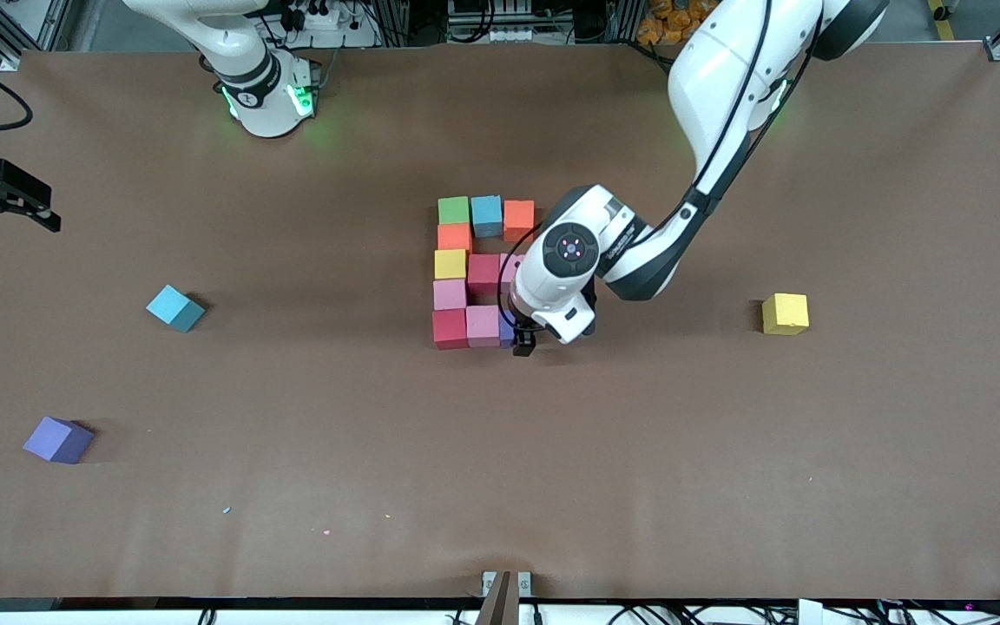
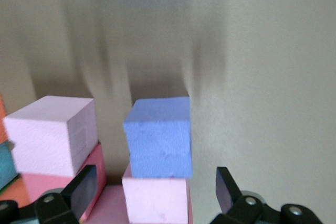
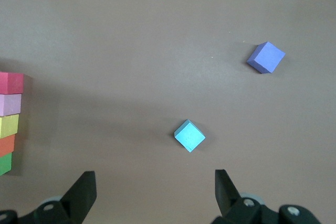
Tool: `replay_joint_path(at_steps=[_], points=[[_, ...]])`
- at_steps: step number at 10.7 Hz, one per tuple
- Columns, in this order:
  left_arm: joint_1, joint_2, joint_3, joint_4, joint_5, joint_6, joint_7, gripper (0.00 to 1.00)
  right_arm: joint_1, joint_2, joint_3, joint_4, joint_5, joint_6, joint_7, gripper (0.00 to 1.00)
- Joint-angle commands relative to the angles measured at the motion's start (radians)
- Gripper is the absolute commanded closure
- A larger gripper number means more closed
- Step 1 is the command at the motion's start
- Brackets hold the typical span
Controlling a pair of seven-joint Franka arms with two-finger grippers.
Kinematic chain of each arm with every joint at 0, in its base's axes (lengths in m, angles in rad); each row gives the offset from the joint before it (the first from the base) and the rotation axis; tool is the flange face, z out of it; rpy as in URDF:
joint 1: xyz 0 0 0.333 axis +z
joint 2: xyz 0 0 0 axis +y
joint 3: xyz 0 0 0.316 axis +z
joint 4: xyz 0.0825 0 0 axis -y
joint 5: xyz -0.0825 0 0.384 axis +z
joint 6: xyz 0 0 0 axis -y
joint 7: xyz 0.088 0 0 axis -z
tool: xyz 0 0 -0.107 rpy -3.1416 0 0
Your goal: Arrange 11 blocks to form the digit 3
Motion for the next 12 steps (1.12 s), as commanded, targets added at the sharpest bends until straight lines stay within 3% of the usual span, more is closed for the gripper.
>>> replay_joint_path(at_steps=[1, 8, 12], points=[[0.012, -0.080, 0.001, -0.020, -0.005, -0.053, 0.062, 0.00, -0.014, 0.014, 0.012, 0.028, -0.014, -0.020, 0.004, 0.00], [0.139, -0.291, 0.008, -0.017, -0.002, -0.257, 0.486, 0.00, -0.013, 0.014, 0.012, 0.029, -0.016, -0.028, 0.001, 0.00], [0.202, -0.358, 0.008, -0.015, 0.013, -0.349, 0.671, 0.00, -0.014, 0.014, 0.010, 0.029, -0.016, -0.032, 0.000, 0.00]])
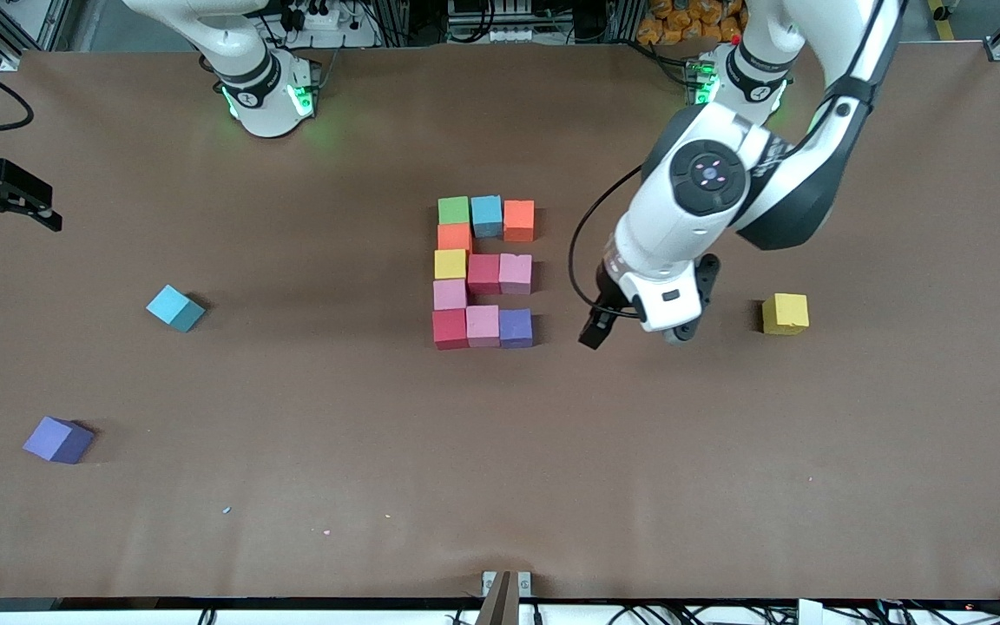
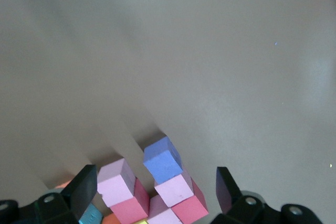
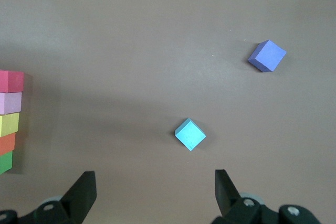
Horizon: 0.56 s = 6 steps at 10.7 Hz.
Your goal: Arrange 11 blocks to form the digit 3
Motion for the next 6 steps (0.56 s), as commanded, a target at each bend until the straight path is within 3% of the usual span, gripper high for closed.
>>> replay_joint_path(at_steps=[1, 6], points=[[0.037, -0.063, 0.000, -0.023, 0.011, -0.054, 0.123, 0.00, -0.023, 0.012, 0.009, 0.027, -0.014, -0.033, 0.000, 0.00], [0.164, -0.145, 0.000, -0.021, 0.011, -0.165, 0.476, 0.00, -0.024, 0.010, 0.011, 0.027, -0.013, -0.068, 0.000, 0.00]])
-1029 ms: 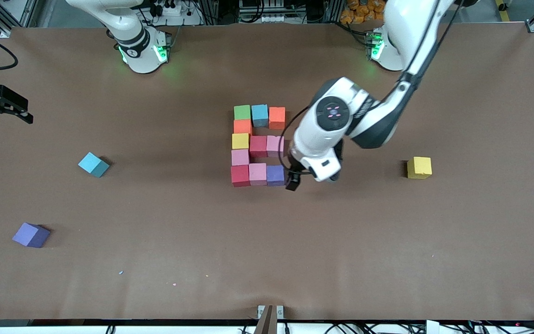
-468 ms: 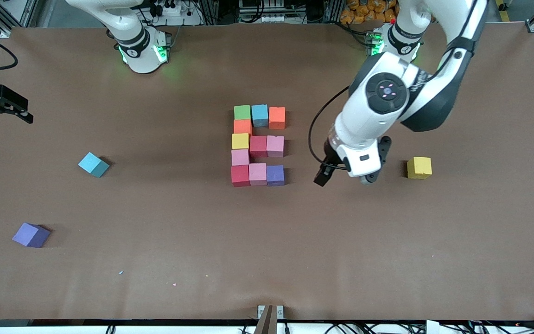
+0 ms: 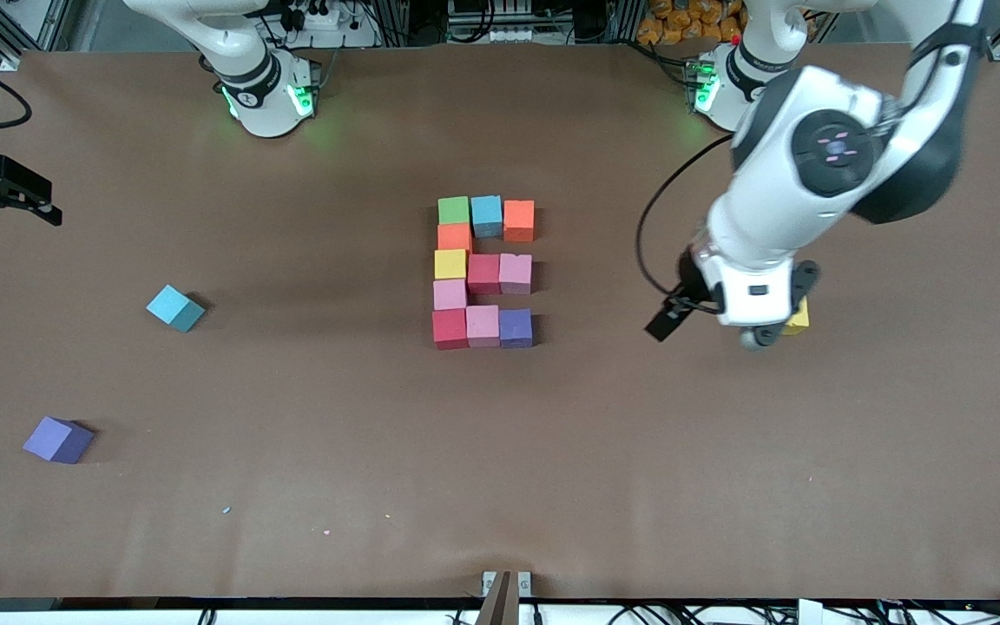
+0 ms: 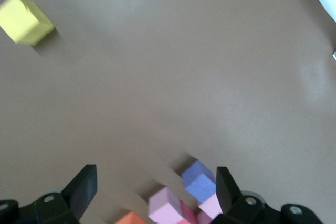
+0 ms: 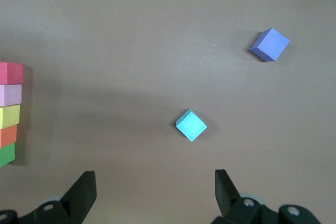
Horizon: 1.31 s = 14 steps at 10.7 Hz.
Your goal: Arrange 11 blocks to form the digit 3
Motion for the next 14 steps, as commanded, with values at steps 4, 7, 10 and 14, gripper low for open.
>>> replay_joint_path(at_steps=[4, 7, 10, 14], points=[[0.112, -0.072, -0.005, -0.015, 0.010, -0.071, 0.287, 0.00, -0.018, 0.010, 0.013, 0.026, -0.012, -0.024, -0.001, 0.00], [0.176, -0.082, -0.003, -0.014, 0.010, -0.101, 0.460, 0.00, -0.018, 0.012, 0.013, 0.026, -0.012, -0.024, -0.001, 0.00], [0.239, -0.112, -0.006, -0.015, 0.010, -0.117, 0.647, 0.00, -0.018, 0.012, 0.013, 0.026, -0.012, -0.024, -0.001, 0.00], [0.212, -0.169, -0.003, -0.035, 0.010, -0.152, 0.807, 0.00, -0.018, 0.012, 0.013, 0.026, -0.012, -0.024, -0.001, 0.00]])
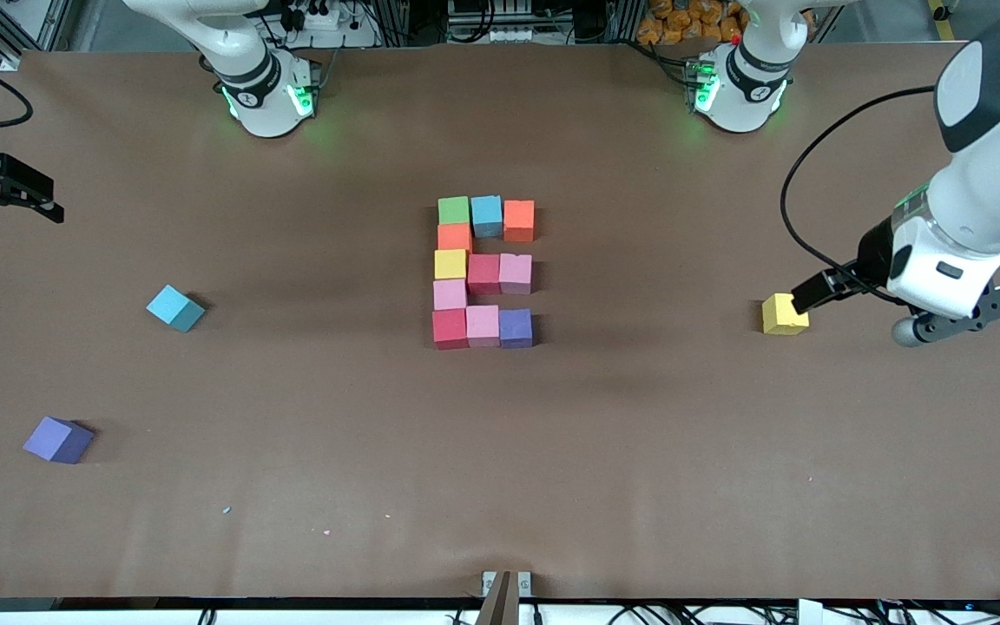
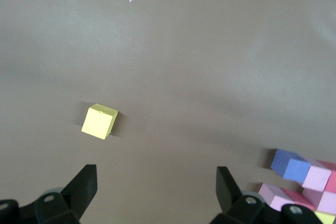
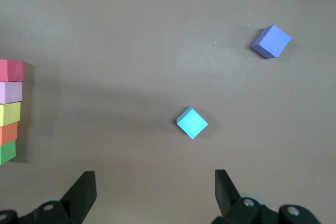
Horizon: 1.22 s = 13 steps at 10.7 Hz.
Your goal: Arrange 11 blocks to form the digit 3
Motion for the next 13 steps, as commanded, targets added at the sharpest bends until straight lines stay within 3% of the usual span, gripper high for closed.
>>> replay_joint_path(at_steps=[1, 5, 11, 13], points=[[-0.035, -0.067, 0.021, -0.034, 0.017, -0.020, 0.087, 0.00, -0.017, 0.010, 0.013, 0.026, -0.012, -0.019, -0.001, 0.00], [-0.079, -0.117, 0.104, -0.070, 0.016, -0.020, 0.270, 0.00, -0.016, 0.011, 0.013, 0.026, -0.012, -0.019, -0.001, 0.00], [-0.083, -0.155, 0.118, -0.100, 0.019, -0.031, 0.356, 0.00, -0.017, 0.010, 0.013, 0.026, -0.012, -0.017, 0.011, 0.00], [-0.121, -0.175, 0.176, -0.119, 0.019, -0.033, 0.402, 0.00, -0.020, 0.010, 0.013, 0.027, -0.014, -0.014, 0.063, 0.00]])
